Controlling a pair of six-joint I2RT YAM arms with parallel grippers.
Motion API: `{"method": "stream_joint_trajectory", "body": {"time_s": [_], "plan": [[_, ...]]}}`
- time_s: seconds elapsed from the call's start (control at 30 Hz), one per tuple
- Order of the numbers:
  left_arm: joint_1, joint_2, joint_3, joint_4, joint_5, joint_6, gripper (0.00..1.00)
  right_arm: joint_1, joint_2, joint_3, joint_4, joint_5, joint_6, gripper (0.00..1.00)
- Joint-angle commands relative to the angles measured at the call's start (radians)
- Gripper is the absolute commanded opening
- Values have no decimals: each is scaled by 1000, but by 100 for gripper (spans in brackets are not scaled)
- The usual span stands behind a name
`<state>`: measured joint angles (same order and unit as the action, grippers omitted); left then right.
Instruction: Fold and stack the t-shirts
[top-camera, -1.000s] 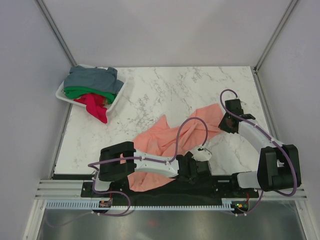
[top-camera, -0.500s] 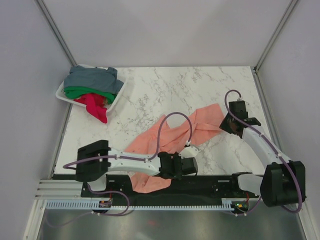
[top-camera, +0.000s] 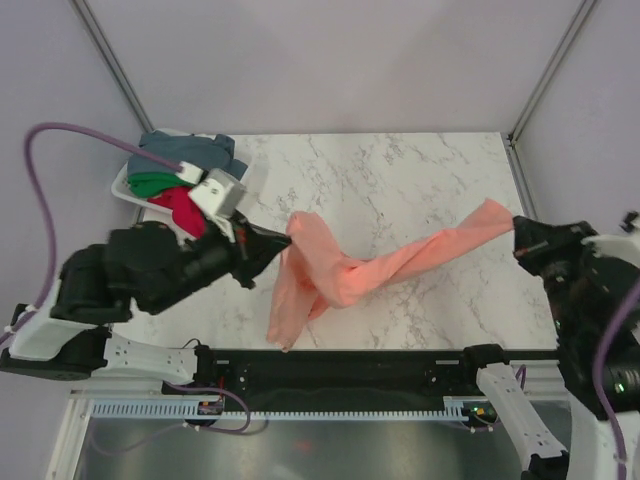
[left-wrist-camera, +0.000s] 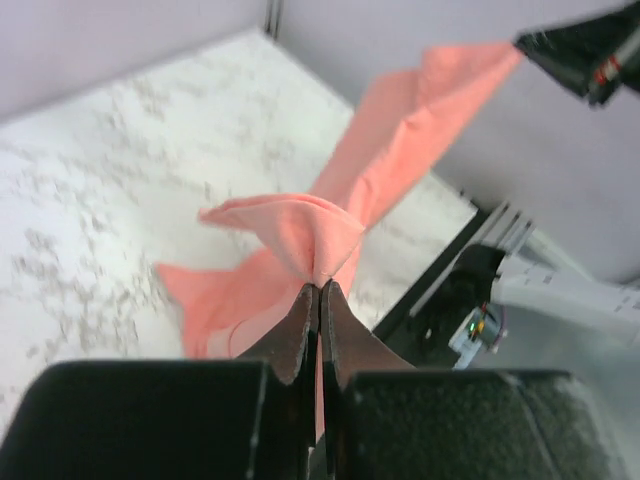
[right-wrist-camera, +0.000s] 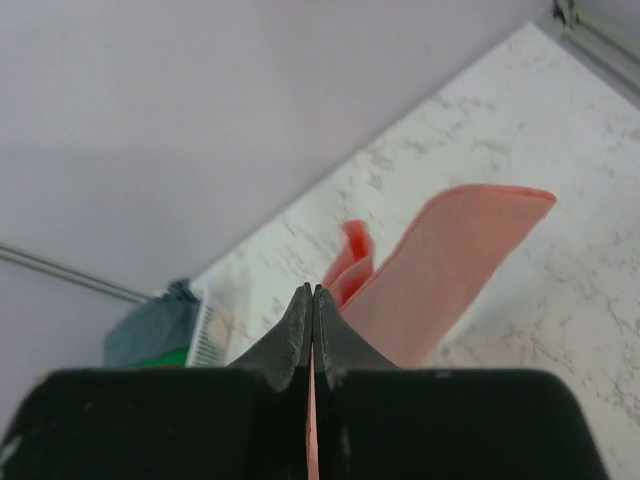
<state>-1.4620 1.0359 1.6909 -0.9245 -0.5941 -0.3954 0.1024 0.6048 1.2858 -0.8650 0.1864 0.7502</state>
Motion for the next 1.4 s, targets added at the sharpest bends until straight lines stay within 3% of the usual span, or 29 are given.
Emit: {"method": "stream_joint_trajectory", "body": {"time_s": [0.0,0.13,0.23,0.37,0.43,0.5,0.57,0.63,0.67,0.7,0.73,0.8,0.83,0.9,0.93,0.97,1.0,1.07,1.1,1.27,1.37], "plan": [[-4,10,194,-62,-9,249,2,-1,-91,196,-135,143,49,0],[-4,50,451,-62,83,433,2,-1,-163,328,-147,244,20,0],[-4,70,519,-31,117,536,2,-3,-215,362,-103,330,-18,0],[-4,85,452,148,4,722,2,-1,-214,310,15,399,-113,0],[-4,110,376,370,-194,915,2,0,-169,290,85,404,-178,0],[11,148,331,533,-262,1082,2,6,-48,293,106,424,-199,0],[80,188,378,557,-228,1089,2,10,97,299,116,435,-222,0],[181,245,423,492,-133,1028,2,8,200,268,182,485,-221,0],[321,260,426,460,-74,986,2,8,222,204,222,505,-229,0],[392,300,424,438,42,910,2,8,239,164,272,521,-238,0],[528,321,402,425,97,880,2,8,272,120,399,541,-248,0],[659,372,374,423,269,798,2,7,321,25,498,571,-273,0],[793,441,368,427,318,767,2,5,382,-2,570,612,-272,0],[920,557,453,403,461,651,2,-1,462,-39,592,622,-249,19],[1021,685,495,391,505,608,2,-16,533,-40,555,622,-221,40],[1063,749,541,369,560,563,9,-30,558,-42,525,586,-183,96],[1091,801,606,331,648,509,33,-46,575,-42,490,559,-113,98],[1124,896,607,319,681,460,71,-58,544,-106,460,544,-68,98],[1123,915,596,284,689,445,99,-59,517,-136,471,538,-52,98],[1109,886,459,234,620,373,100,-61,348,-267,509,458,-61,98],[1100,788,316,217,596,333,100,-58,311,-321,503,313,-60,98]]}}
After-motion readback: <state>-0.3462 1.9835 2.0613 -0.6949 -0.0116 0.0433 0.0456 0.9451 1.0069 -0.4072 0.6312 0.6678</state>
